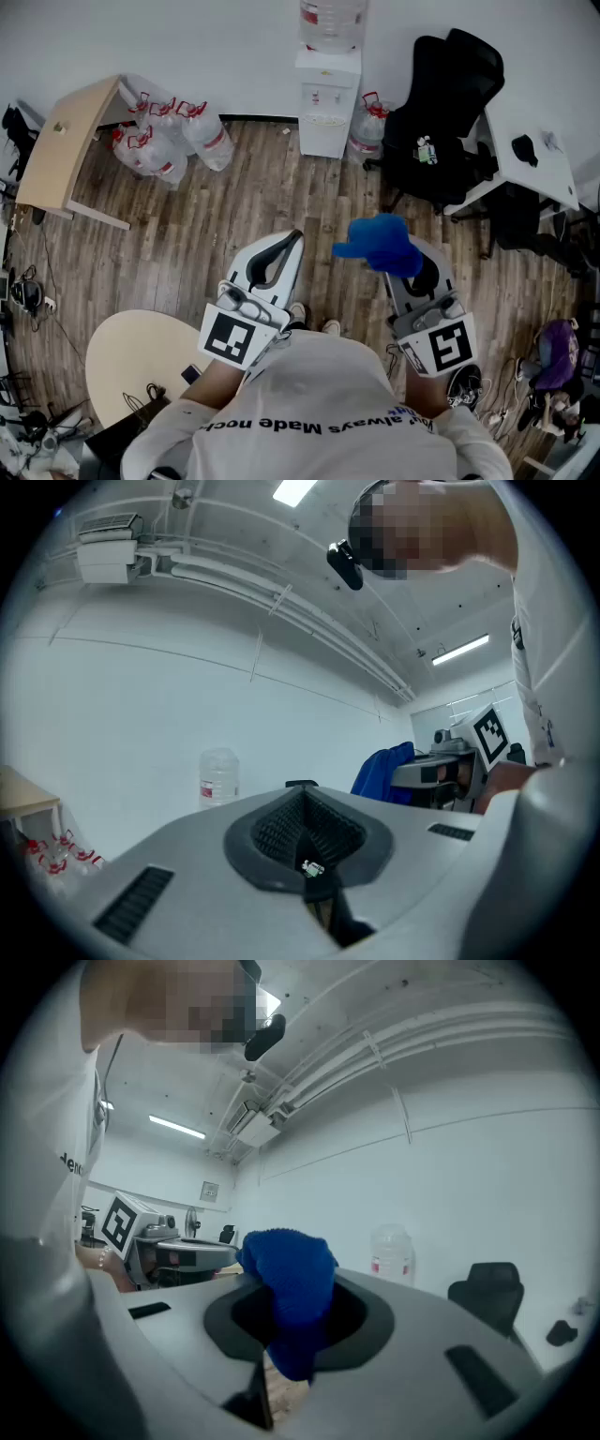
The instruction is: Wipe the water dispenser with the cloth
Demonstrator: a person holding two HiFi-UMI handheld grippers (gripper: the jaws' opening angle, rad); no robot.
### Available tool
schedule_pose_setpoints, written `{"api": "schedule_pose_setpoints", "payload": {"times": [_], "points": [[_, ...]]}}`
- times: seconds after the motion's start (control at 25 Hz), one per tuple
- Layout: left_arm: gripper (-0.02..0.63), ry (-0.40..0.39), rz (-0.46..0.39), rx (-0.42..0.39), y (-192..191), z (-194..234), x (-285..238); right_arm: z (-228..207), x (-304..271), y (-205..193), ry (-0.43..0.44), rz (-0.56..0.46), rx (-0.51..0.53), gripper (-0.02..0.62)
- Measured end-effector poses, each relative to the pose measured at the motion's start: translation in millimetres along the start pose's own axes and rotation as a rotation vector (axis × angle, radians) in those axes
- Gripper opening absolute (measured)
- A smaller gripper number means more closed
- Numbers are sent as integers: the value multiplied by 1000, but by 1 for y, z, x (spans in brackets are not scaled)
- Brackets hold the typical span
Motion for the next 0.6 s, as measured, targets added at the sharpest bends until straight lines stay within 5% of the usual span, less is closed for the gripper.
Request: {"api": "schedule_pose_setpoints", "payload": {"times": [0.6], "points": [[18, 28, -10, 22, -2, 56, 10, 15, -56, 3, 10, -11, -9, 83]]}}
Point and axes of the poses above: the fingertips, and each gripper's own axes: x backward along the fingers, z to its left, y out of its top, the point moved 9 cm from there along x, backward along the fingers, and after that the axes turned 8 degrees about y, right-handed, at the moved point
